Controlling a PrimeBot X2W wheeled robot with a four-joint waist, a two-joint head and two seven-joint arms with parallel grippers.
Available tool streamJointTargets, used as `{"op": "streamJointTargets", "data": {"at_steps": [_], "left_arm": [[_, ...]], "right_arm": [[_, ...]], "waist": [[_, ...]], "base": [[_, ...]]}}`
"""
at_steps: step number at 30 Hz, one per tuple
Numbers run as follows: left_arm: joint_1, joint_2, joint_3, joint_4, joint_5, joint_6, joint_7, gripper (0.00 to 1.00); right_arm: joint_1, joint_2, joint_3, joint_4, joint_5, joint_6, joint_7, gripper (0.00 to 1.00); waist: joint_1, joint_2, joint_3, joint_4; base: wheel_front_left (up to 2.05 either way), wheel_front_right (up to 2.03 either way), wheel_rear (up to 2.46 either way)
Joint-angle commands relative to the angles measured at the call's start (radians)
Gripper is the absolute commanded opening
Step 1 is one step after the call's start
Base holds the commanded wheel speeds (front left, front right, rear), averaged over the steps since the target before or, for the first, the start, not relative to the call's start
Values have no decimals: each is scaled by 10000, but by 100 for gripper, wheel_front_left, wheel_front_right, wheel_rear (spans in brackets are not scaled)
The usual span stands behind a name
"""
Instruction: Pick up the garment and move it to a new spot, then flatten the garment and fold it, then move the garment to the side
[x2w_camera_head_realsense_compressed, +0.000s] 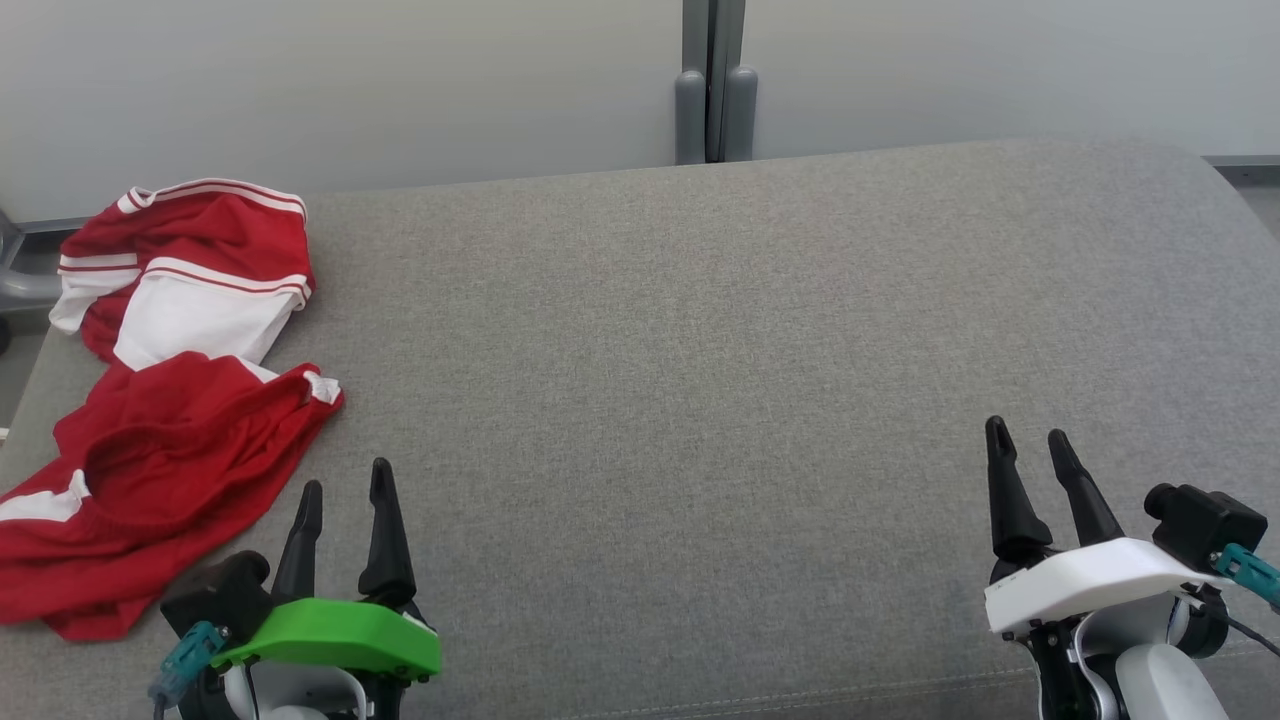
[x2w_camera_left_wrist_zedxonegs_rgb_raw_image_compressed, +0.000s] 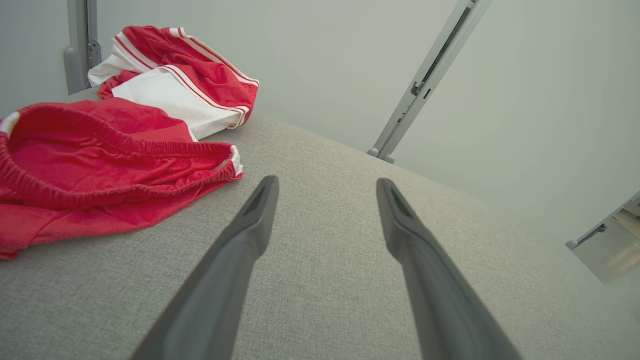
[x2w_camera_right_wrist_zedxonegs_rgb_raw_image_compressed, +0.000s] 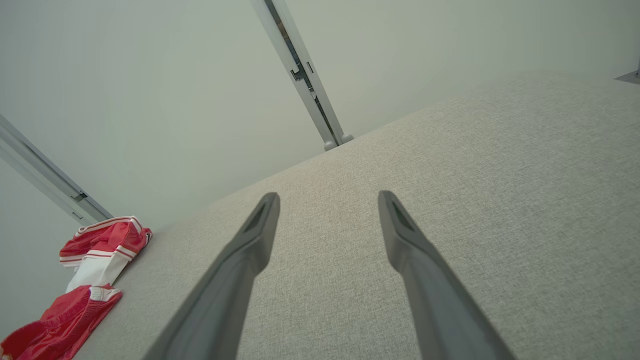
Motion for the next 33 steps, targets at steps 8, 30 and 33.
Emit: {"op": "streamJointTargets", "data": {"at_steps": [8,30,33], "left_arm": [[-82,47,-148,103,666,167,-217,100],[-106,43,-367,759,1814,468,-569,100],[-123,44,-370,845,1987,519,-615,100]], "right_arm": [[-213,-66,156,134,-912,4,-365,100],[-132,-88,429,353,-2768,6,-947,100],[-121,-92,470,368,-3015,6,-1015,100]], "waist": [[0,0,-24,-8],[0,0,-73,31],[0,0,-81,25]], "base": [[0,0,0],[0,0,0],[0,0,0]]}}
